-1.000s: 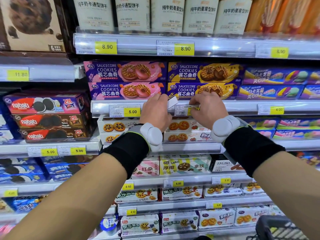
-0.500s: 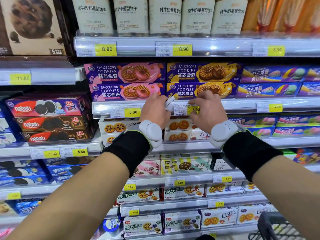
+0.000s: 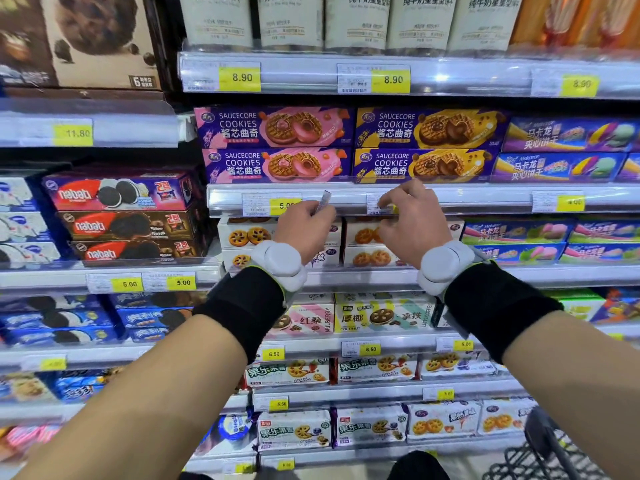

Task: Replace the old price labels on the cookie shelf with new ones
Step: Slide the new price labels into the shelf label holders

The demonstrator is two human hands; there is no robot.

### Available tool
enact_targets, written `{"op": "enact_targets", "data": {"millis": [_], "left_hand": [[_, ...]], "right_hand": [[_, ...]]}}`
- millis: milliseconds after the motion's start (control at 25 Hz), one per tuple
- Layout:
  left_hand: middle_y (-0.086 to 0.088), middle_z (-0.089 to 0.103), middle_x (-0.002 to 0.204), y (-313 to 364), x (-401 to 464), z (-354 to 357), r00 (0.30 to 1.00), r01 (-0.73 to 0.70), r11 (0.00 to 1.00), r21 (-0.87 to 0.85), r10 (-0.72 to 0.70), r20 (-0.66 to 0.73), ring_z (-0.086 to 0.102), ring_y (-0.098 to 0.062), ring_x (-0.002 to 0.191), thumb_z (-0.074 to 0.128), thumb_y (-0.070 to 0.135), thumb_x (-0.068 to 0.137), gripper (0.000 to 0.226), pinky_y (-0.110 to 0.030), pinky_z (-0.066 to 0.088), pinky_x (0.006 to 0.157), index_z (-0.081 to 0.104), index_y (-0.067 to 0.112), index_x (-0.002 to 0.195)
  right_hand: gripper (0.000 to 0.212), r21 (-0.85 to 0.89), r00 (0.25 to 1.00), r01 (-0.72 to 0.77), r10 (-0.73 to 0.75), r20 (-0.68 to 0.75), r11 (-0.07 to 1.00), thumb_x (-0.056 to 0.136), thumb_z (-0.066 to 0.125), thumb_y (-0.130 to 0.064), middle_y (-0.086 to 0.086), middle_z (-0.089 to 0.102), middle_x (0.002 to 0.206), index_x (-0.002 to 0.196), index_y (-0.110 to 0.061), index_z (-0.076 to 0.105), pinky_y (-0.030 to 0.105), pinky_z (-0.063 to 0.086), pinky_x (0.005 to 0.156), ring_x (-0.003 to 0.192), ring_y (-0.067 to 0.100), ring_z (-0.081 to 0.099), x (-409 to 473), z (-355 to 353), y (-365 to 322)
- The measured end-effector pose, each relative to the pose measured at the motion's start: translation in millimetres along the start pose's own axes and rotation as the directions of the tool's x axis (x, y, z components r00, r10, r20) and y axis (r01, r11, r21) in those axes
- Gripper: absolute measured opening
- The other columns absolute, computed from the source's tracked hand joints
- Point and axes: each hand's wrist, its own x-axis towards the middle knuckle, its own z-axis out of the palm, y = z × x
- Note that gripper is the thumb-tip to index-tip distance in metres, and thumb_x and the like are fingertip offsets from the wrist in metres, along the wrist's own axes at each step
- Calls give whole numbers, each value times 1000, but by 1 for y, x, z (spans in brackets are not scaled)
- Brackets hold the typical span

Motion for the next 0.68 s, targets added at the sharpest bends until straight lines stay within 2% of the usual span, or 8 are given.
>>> {"op": "enact_targets", "data": {"millis": [80, 200, 360, 480, 600, 680], "left_hand": [[-7, 51, 67, -7, -4, -5, 998, 53, 992, -112, -49, 38, 51, -25, 60, 50, 33, 73, 37, -47, 54, 65, 66, 2, 86], [-6, 50, 67, -18, -12, -10, 992, 110, 973, -204, -97, 75, 51, -21, 50, 45, 20, 80, 26, -47, 55, 67, 69, 13, 86], [-11, 61, 69, -33, -22, -18, 990, 90, 984, -153, -71, 123, 61, -28, 52, 38, 11, 91, 27, -33, 53, 51, 62, 6, 103], [-14, 71, 75, -45, -30, -25, 992, 91, 978, -189, -71, 109, 67, -29, 56, 45, 9, 94, 18, -40, 60, 56, 59, 4, 104], [-15, 74, 81, -58, -35, -35, 994, 77, 978, -195, -59, 95, 70, -25, 56, 53, 16, 95, 16, -34, 57, 50, 62, 8, 105], [-13, 74, 79, -69, -36, -41, 995, 37, 981, -192, -18, 101, 71, -29, 60, 57, 23, 93, 15, -43, 60, 56, 66, 13, 100]], "right_hand": [[33, 30, 1000, 2, -3, 30, 1000, 80, 60, -16, 10, 50, 122, 113, -13, 62, 42, 43, 97, 116, 31, 44, -2, 4, -9], [32, 61, 999, 4, -7, 50, 998, 81, 59, -17, 8, 50, 120, 113, -13, 62, 40, 45, 92, 113, 29, 46, -7, 11, -22], [29, 111, 995, 30, -40, 90, 993, 82, 58, -17, 6, 51, 116, 111, -14, 61, 39, 47, 89, 104, 27, 53, -16, 24, -36], [27, 119, 988, 15, -33, 149, 993, 83, 60, -19, 3, 51, 113, 110, -16, 61, 35, 45, 86, 91, 22, 55, -22, 34, -45], [22, 213, 984, -50, 12, 178, 976, 84, 60, -21, -2, 59, 104, 106, -19, 64, 28, 41, 77, 83, 16, 53, -25, 43, -55], [19, 350, 968, -166, 85, 236, 922, 85, 61, -24, -4, 66, 97, 103, -22, 66, 28, 46, 76, 83, 14, 59, -26, 52, -64]]}}
